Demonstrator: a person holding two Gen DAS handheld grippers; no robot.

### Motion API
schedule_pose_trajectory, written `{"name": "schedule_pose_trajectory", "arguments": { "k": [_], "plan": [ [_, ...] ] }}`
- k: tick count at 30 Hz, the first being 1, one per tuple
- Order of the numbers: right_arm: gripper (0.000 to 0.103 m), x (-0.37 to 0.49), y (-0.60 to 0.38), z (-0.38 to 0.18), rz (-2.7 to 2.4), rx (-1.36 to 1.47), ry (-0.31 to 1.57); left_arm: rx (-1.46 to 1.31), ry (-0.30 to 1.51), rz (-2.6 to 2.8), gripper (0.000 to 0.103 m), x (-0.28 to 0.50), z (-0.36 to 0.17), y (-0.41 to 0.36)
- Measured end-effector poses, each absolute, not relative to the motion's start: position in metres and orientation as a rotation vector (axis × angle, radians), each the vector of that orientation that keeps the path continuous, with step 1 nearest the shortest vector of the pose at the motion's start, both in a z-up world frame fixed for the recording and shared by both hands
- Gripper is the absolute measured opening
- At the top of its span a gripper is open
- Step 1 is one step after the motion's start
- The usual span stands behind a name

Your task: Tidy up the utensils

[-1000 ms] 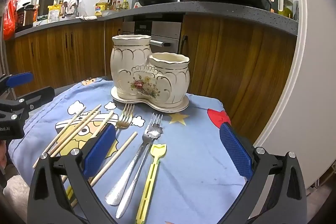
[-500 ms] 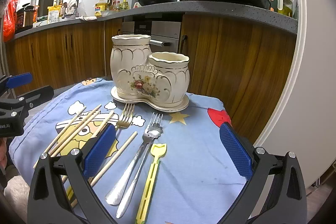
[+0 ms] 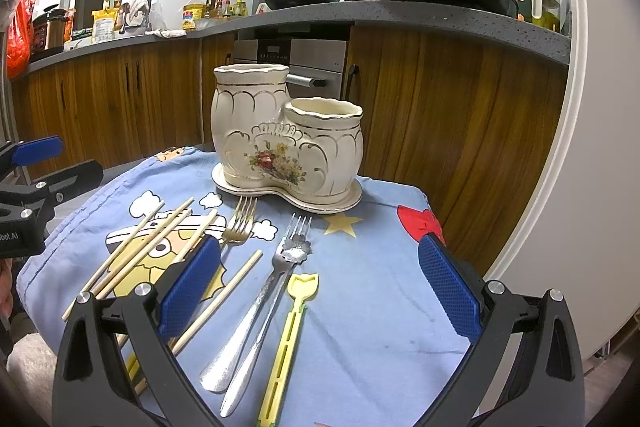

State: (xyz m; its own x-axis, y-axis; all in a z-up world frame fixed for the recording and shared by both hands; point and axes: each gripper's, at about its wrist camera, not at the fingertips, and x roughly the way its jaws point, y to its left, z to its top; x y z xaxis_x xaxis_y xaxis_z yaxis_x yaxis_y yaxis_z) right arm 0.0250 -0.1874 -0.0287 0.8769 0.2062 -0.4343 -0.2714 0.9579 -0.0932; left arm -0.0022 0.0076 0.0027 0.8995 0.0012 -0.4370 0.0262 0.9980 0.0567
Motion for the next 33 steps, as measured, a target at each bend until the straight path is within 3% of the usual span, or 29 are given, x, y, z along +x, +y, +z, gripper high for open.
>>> {"name": "schedule_pose_trajectory", "arguments": {
  "k": [33],
  "plan": [
    [0.098,0.0254,-0.1859,-0.0280,0.264,-0.154,0.440,0.063,0.450,-0.012,0.098,-0.0018,0.0032,0.0089]
  ]
}}
